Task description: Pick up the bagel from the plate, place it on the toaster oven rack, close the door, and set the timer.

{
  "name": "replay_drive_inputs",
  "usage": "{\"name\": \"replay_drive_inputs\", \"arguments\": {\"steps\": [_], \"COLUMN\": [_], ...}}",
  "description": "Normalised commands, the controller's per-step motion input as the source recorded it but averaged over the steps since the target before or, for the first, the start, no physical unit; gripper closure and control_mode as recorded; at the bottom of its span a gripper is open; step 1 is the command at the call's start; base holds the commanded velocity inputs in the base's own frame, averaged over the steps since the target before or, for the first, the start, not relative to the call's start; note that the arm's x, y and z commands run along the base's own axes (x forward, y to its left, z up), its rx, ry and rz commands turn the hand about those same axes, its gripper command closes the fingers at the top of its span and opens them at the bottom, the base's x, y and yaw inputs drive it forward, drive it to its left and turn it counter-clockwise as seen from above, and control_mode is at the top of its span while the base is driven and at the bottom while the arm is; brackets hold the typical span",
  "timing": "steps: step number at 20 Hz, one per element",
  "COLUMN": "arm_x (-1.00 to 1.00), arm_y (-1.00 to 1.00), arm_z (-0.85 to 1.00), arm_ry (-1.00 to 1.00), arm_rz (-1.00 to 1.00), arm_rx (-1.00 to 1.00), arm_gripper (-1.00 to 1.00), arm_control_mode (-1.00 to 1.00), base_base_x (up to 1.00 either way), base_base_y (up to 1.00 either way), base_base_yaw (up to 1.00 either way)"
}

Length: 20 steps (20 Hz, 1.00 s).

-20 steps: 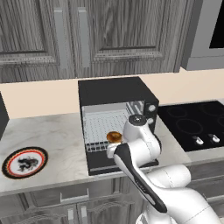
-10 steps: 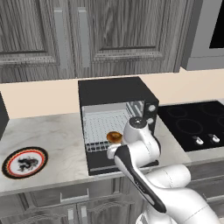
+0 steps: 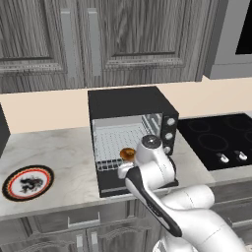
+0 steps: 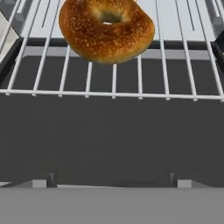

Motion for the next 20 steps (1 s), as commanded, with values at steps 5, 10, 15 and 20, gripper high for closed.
{"name": "replay_drive_inputs", "arguments": {"steps": [5, 10, 15, 20], "arm_x": [0.34, 0.19, 0.10, 0.10], "arm_y": [0.00, 0.00, 0.00, 0.00], "arm_z": [-0.15, -0.27, -0.40, -0.31], "arm_ry": [-0.01, -0.01, -0.09, -0.19], "arm_rz": [0.00, 0.00, 0.01, 0.03], "arm_rx": [0.00, 0.00, 0.00, 0.00], "arm_gripper": [-1.00, -1.00, -1.00, -1.00], "arm_control_mode": [-1.00, -1.00, -1.00, -1.00], "base_base_x": [0.00, 0.00, 0.00, 0.00], "base_base_y": [0.00, 0.00, 0.00, 0.00], "base_base_yaw": [0.00, 0.00, 0.00, 0.00]}}
